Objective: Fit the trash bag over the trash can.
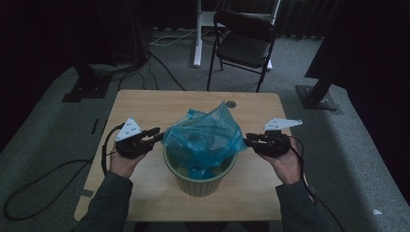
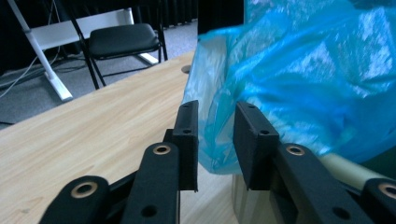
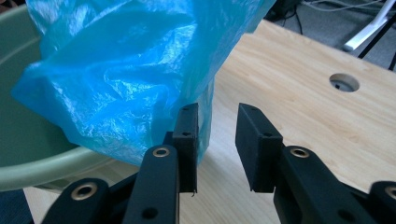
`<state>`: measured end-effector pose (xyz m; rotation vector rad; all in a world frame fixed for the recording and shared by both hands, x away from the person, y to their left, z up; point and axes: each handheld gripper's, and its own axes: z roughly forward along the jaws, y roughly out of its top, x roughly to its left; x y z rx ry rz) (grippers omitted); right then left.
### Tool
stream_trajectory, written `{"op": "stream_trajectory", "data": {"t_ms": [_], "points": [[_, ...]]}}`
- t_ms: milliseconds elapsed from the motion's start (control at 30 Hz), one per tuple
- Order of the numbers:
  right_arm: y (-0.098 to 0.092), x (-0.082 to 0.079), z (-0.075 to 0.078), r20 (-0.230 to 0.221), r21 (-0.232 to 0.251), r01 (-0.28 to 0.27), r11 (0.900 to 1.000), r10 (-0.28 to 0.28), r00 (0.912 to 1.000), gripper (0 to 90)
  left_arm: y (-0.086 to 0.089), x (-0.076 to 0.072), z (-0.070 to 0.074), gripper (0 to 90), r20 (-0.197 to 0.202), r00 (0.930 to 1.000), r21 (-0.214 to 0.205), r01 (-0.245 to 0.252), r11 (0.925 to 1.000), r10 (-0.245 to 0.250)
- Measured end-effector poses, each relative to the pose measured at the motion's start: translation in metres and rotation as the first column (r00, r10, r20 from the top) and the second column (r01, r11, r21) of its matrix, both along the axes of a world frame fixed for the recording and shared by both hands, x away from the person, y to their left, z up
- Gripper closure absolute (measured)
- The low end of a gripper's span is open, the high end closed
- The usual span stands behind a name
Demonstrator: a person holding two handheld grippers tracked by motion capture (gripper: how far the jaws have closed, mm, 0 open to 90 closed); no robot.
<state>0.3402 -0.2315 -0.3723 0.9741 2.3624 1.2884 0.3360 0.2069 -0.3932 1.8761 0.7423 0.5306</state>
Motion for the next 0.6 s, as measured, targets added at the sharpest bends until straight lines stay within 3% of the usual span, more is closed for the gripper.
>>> {"op": "stream_trajectory", "data": {"t_ms": [233, 600], "points": [[-0.006, -0.001, 0.008, 0.023, 0.036, 0.033, 0.9988, -0.034, 0.9992, 63.9, -0.004, 0.003, 0.009, 66.1, 0.008, 0.9999, 0.000, 0.014, 0.9999, -0.014], [-0.011, -0.003, 0.016, 0.057, 0.090, 0.065, 0.9938, -0.071, 0.9959, 59.1, -0.033, 0.015, 0.024, 61.0, 0.015, 0.9968, 0.042, 0.078, 0.9960, -0.079]]}}
